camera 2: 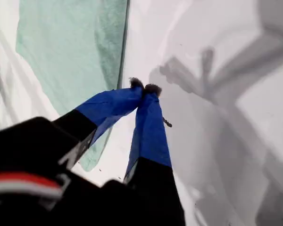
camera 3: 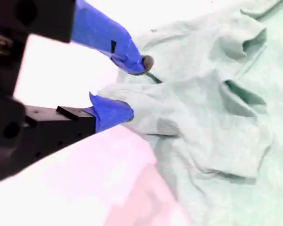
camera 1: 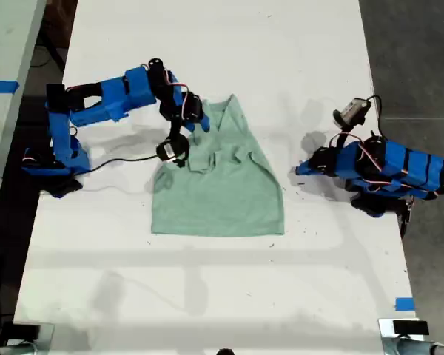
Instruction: Fold t shirt
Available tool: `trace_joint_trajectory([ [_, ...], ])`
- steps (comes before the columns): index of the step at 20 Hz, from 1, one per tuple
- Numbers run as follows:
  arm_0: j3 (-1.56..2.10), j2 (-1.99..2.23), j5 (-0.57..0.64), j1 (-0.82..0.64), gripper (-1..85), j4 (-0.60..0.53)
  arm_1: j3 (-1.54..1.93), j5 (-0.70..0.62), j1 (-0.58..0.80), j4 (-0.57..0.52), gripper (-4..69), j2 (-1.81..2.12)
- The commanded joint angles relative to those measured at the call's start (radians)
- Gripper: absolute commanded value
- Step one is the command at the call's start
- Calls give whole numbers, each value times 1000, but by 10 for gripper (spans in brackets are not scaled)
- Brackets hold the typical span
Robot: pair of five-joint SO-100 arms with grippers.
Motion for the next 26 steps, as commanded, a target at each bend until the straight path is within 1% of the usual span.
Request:
trace_joint_trajectory([
  [1, 49, 245, 37, -74, 120, 81, 48, -23, -6, -32, 10, 12],
  [4, 301, 522, 44, -163, 116, 69, 48, -21, -6, -32, 10, 12],
  [5, 420, 621, 80, -189, 152, 17, 48, -20, -6, -32, 10, 12],
  [6, 555, 715, 89, -195, 150, -40, 48, -20, -6, -32, 10, 12],
  [7, 698, 801, 69, -190, 35, -101, 48, -20, -6, -32, 10, 12],
  [8, 851, 894, 37, -183, -1, -175, 48, -20, -6, -32, 10, 12],
  [10, 1163, 1118, -20, -172, -1, -345, 48, -20, -8, -32, 10, 12],
  [11, 1290, 1229, -40, -163, -1, -402, 48, -18, -8, -32, 10, 12],
  [13, 1499, 1465, -103, -106, -1, -469, 48, -20, -6, -32, 10, 12],
  [15, 1721, 1755, -184, 9, 4, -534, 48, -20, -6, -32, 10, 12],
  [16, 1832, 1942, -225, 46, 36, -526, 48, -18, -8, -32, 10, 12],
  [17, 1919, 2154, -255, 75, 64, -477, 48, -18, -8, -32, 10, 12],
  [18, 1934, 2172, -291, 106, 95, -445, 49, -18, -8, -32, 10, 12],
  [19, 1948, 2125, -313, 132, 95, -459, 49, -18, -8, -34, 10, 12],
  [21, 1996, 2180, -368, 199, 92, -437, 49, -20, -6, -35, 9, 12],
  [23, 2043, 2180, -417, 236, 95, -443, 49, -20, -8, -35, 9, 12],
  [24, 2063, 2180, -466, 244, 98, -457, 49, -18, -8, -35, 9, 12],
  [25, 2071, 2180, -612, 229, 115, -453, 49, -17, -8, -34, 9, 12],
  [26, 2075, 2181, -600, 192, 132, -453, 49, -17, -8, -35, 9, 12],
])
